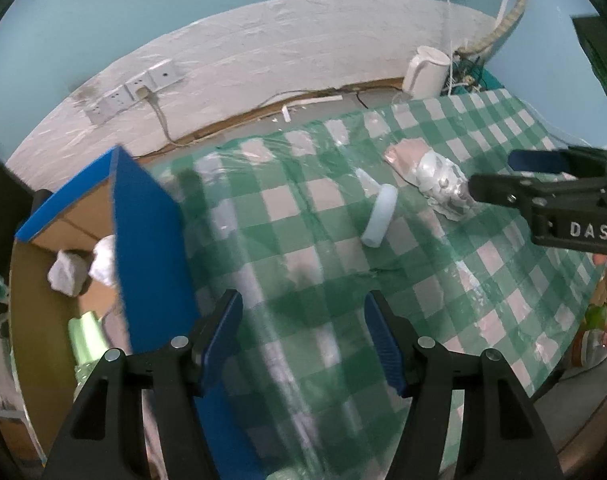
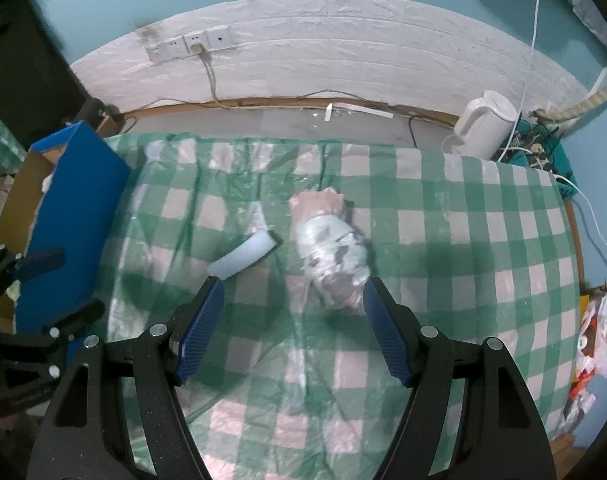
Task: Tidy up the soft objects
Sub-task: 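Grasp the silver-wrapped bundle with the pink top using the right tool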
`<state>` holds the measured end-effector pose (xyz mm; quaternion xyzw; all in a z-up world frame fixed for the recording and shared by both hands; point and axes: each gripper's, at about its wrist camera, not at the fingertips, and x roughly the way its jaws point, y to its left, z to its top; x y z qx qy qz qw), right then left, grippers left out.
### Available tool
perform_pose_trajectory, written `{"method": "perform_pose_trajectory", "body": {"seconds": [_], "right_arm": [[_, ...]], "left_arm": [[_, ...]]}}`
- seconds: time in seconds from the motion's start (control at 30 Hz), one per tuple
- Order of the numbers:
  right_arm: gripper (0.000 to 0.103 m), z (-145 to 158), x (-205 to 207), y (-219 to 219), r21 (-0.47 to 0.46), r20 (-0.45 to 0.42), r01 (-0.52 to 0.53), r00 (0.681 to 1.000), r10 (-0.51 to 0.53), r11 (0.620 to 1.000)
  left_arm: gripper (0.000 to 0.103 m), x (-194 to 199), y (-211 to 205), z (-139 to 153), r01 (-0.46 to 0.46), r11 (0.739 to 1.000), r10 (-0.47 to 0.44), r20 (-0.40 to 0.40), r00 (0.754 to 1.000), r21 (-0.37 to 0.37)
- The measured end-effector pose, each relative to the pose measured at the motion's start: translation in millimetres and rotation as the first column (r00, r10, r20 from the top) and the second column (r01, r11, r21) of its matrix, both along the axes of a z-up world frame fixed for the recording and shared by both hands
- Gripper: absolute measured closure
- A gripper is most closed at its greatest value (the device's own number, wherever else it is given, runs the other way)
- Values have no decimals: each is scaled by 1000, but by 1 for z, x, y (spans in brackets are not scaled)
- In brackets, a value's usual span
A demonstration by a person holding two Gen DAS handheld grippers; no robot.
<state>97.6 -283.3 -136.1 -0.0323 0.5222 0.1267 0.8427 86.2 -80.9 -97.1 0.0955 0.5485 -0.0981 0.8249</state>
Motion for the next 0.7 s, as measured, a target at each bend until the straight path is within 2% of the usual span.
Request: {"method": "perform_pose_trajectory", "body": {"seconds": [0.17, 0.33, 0.47, 0.7], "right_arm": [[30, -11, 21, -2, 5, -11, -9, 1000, 9, 1000], [30, -28, 35, 2, -2, -23, -33, 999, 33, 999], [30, -41, 43, 2, -18, -37, -32, 999, 31, 999], [30, -62, 55, -4, -47, -54, -24, 998, 21, 999]], "left_arm": [[38, 15, -20, -12, 31, 999, -31, -9, 999, 12], [38, 31, -30, -20, 30, 999, -31, -26, 999, -37], [38, 40, -38, -27, 50, 998, -51, -11, 999, -28], [38, 53, -46, -42, 51, 998, -53, -41, 998, -48]]}}
